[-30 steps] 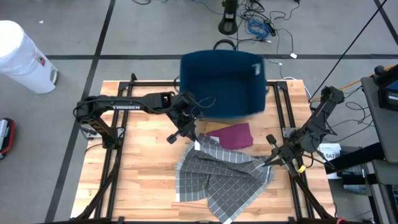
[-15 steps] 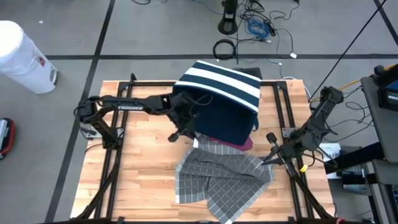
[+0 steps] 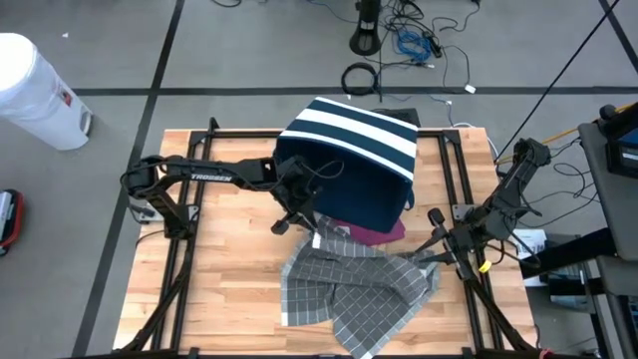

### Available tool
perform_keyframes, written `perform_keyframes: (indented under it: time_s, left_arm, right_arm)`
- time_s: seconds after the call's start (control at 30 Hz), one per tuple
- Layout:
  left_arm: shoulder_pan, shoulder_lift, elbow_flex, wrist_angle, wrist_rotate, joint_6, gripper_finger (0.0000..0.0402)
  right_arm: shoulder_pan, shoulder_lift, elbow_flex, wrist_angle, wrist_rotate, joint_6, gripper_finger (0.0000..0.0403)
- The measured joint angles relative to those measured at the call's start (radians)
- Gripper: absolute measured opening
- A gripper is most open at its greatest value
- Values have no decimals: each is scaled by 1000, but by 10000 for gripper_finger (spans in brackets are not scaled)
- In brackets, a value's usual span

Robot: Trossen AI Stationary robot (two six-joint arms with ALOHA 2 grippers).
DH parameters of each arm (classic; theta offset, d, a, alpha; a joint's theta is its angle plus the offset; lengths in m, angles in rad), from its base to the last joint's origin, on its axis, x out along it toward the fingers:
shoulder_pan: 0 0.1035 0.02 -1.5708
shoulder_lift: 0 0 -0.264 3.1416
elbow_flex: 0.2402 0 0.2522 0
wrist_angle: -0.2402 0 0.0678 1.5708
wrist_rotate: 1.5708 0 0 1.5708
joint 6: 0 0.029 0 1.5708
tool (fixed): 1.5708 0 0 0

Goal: Fold towel
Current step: Fold the gray towel

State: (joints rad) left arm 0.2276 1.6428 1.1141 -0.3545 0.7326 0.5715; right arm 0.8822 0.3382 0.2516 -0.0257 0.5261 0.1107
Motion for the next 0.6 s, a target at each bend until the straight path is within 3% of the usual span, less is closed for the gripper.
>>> perform_keyframes:
  time_s: [0.3, 0.6]
  left_arm:
    - [1, -76, 0, 17, 22, -60, 181]
    - [-76, -207, 2, 34, 47, -107, 193]
  right_arm:
    - [0, 0, 0, 81, -2, -1, 202]
    - [1, 25, 0, 181, -34, -44, 230]
